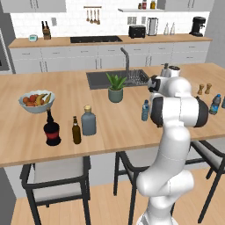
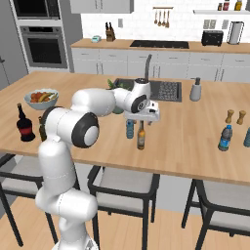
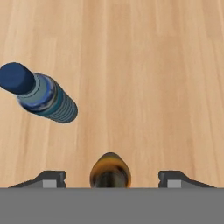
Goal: Move the plastic bottles in the middle to the plastics group, and the glass bottles in the middle to the glass group.
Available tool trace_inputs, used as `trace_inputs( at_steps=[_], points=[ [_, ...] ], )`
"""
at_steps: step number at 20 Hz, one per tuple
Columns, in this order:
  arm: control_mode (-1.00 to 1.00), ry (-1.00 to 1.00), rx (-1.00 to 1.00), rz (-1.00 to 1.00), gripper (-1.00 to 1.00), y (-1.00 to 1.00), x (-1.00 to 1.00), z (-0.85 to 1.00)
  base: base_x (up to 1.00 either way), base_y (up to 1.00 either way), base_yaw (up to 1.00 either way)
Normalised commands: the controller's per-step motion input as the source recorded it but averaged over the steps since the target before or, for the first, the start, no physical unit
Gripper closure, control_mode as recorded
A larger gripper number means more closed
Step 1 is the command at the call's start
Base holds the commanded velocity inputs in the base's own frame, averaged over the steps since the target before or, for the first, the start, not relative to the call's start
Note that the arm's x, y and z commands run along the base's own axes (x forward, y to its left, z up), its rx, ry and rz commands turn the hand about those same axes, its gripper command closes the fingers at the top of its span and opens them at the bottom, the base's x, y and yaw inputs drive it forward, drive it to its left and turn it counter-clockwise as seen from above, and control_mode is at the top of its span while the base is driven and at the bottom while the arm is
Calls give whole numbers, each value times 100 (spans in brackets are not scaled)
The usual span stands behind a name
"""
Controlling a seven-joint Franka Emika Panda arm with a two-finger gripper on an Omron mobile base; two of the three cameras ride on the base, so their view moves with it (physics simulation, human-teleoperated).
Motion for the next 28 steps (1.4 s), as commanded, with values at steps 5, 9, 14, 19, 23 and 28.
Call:
trace_inputs(
  at_steps=[5, 9, 14, 19, 23, 28],
  points=[
    [-100, 0, 0, 1, 100, -1, 0, -9, 0, 0, 0],
    [-100, 0, 0, 2, 100, 0, 0, -8, 0, 0, 0],
    [-100, -6, 0, 9, 100, 0, -26, 5, 0, 0, 0],
    [-100, -1, 0, 6, 100, 13, -75, 25, 0, 0, 0],
    [-100, 0, 0, 2, 100, 32, -68, 25, 0, 0, 0],
    [-100, -4, 0, 1, 100, 69, -46, 27, 0, 0, 0]
  ],
)
